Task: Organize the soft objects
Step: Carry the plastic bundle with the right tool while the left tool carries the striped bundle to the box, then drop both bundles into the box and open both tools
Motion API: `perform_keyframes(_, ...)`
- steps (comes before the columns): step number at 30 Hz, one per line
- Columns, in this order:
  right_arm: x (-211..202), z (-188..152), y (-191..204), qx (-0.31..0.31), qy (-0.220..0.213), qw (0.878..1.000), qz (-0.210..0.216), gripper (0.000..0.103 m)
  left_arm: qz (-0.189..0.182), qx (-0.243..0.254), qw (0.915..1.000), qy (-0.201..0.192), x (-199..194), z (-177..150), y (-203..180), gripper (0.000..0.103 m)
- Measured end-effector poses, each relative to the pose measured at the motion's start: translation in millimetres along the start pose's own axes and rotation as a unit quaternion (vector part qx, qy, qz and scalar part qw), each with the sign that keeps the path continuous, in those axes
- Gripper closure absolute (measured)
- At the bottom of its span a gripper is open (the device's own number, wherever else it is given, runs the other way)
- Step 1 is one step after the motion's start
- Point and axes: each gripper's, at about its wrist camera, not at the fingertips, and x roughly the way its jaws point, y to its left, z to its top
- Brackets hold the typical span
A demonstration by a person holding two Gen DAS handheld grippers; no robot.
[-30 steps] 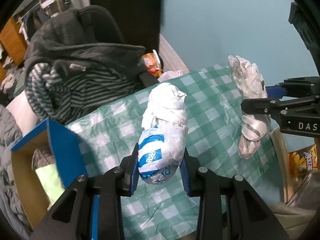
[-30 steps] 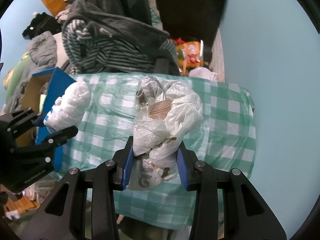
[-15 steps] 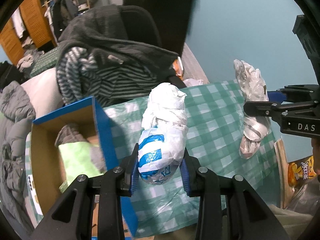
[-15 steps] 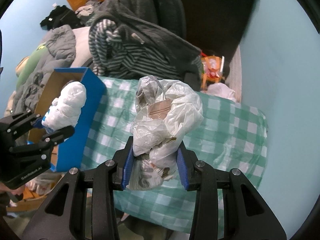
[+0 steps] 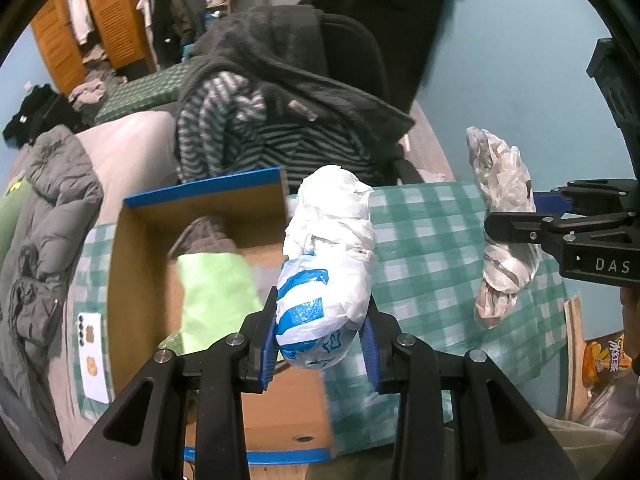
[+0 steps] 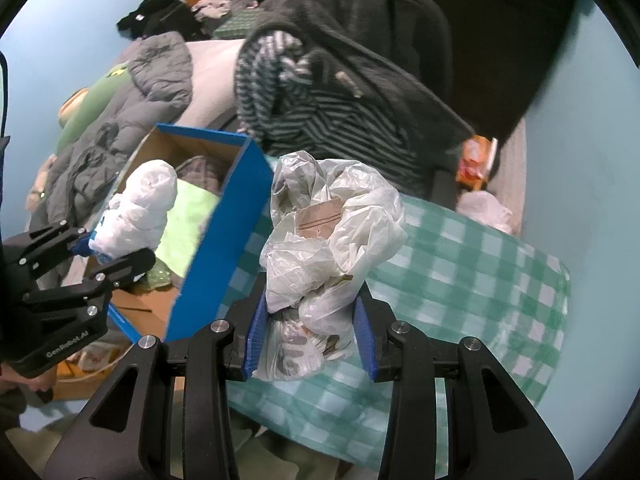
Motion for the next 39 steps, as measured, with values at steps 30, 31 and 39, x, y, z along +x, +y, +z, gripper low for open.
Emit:
perform_keyframes(30,86.1,52.9,137.3,-0.08,0.057,0.993,0.058,0.065,0.018,-0.121,0.9916,0.043,25.8,-43.3,135.0,0.067)
perform_keyframes(31,88.1,53.5,140.3,-0.081,0.058,0.993,0.059,0.065,0.017,-0.123,0.9912,0.046,27.1,-43.7,136.6,0.067)
perform_keyframes(39,98.2,61.0,151.6,-0.067,0.068,0.993,0.068,0.057,0.025,-0.131,0.9897,0.053,27.7,-44.2,145.2,0.059)
